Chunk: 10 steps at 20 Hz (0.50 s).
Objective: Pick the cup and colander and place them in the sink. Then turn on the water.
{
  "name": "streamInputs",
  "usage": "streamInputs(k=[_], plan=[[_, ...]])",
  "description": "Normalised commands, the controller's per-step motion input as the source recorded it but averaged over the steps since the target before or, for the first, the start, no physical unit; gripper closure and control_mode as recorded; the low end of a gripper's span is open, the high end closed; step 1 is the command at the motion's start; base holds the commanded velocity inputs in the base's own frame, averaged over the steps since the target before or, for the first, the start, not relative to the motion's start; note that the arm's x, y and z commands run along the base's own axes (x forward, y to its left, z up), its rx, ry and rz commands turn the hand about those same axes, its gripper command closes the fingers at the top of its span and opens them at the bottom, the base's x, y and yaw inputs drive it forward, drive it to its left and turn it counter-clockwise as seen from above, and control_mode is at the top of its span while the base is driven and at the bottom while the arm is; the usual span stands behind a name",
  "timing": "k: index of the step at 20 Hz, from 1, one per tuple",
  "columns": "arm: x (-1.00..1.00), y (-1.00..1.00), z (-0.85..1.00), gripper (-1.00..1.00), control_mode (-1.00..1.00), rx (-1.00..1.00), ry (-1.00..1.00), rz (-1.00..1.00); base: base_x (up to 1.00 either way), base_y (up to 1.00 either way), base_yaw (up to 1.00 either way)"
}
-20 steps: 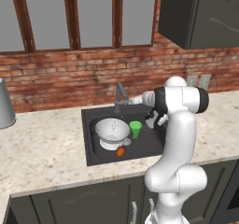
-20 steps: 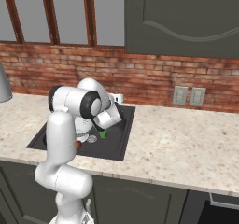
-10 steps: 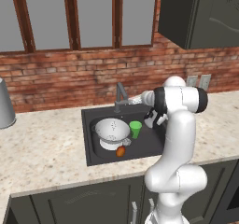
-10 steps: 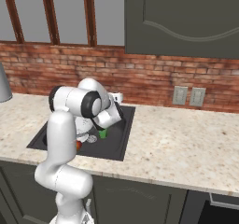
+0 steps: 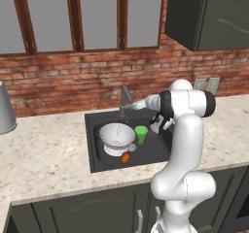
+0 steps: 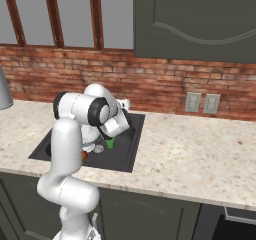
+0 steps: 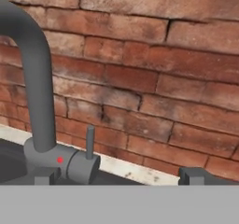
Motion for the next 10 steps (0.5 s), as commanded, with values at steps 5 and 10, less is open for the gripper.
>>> streamInputs(k=[5, 10], plan=[[0.00, -0.10, -0.04, -1.00, -1.00, 0.03, -0.05, 0.07, 0.00, 0.00, 0.00], [0.00, -0.05, -0.02, -1.00, -1.00, 0.02, -0.03, 0.05, 0.00, 0.00, 0.00]])
